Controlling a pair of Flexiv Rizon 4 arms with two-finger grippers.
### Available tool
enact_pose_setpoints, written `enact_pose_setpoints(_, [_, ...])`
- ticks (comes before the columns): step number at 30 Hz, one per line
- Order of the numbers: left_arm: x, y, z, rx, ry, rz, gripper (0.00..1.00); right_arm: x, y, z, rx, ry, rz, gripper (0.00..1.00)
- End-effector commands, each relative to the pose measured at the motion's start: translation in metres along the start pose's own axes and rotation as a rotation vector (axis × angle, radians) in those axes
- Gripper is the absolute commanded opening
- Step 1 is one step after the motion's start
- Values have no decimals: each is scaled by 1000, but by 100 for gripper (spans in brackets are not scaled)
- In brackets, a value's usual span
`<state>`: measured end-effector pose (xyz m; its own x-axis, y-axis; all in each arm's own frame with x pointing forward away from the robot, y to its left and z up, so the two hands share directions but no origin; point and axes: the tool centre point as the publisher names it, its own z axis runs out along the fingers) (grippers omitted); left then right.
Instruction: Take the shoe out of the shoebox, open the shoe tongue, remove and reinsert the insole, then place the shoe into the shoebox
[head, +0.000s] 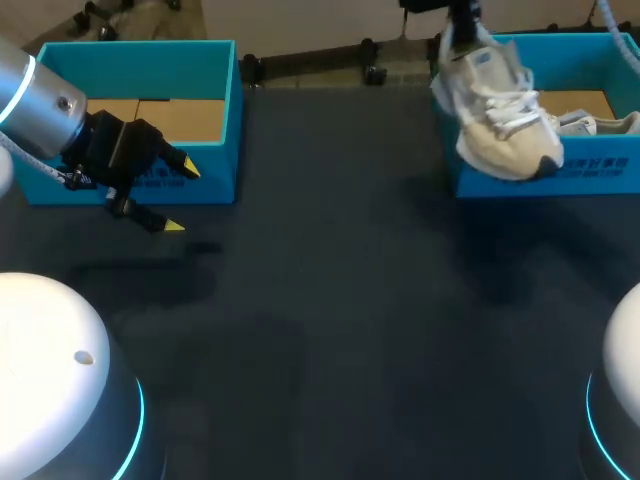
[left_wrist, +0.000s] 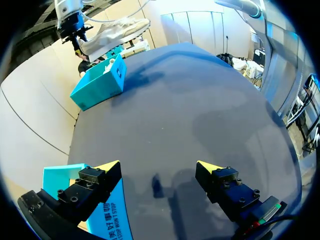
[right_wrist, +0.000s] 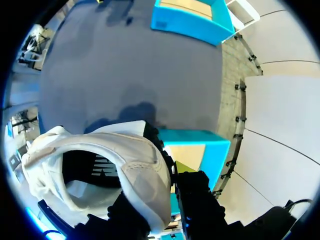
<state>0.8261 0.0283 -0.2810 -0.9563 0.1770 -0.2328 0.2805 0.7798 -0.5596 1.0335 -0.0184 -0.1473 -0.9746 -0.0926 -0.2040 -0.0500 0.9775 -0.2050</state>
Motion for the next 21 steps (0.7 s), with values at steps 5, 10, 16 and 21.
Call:
enact_pose_setpoints(5, [1,0,-1,-1,0,1,100,-23,-64,4,-65,-11,10,0])
enact_pose_setpoints(10, [1,0,-1,-1,0,1,100,-34,-87,13,-107,-20,36,0])
enact_pose_setpoints(16, [1,0,-1,-1,0,1,100,-35,-90,15,-101,-24,58,0])
enact_pose_setpoints(21, [1,0,-1,-1,0,1,100,-35,-90,15,-101,-24,58,0])
